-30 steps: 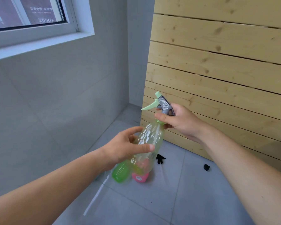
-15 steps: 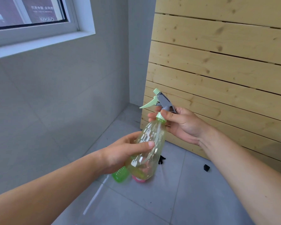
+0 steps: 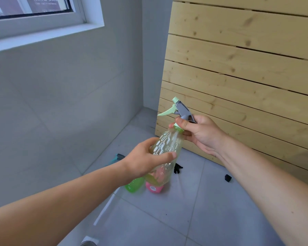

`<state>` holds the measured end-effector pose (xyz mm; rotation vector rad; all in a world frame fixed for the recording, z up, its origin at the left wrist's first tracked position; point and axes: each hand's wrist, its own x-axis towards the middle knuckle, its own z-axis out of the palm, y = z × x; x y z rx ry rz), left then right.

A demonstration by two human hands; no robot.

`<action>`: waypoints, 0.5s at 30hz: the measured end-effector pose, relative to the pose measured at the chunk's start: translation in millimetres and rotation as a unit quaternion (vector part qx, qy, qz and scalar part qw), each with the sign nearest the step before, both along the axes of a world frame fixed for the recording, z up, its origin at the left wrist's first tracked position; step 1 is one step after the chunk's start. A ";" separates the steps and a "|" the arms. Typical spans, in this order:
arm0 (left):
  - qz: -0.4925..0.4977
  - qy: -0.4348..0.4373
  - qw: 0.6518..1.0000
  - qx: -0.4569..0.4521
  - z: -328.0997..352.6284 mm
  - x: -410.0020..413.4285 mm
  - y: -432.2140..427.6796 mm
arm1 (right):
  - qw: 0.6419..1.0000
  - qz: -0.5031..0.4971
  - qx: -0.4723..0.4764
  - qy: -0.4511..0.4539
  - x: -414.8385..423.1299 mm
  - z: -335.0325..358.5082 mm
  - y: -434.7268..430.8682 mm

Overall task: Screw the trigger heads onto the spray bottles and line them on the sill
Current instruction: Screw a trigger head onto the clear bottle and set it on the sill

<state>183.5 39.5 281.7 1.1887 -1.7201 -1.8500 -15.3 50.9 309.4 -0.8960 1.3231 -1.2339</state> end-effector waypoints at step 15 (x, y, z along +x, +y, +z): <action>0.068 0.126 0.990 -0.011 31.6 24.2 -36.3 | 0.997 0.027 -0.060 0.028 30.3 30.4 -10.1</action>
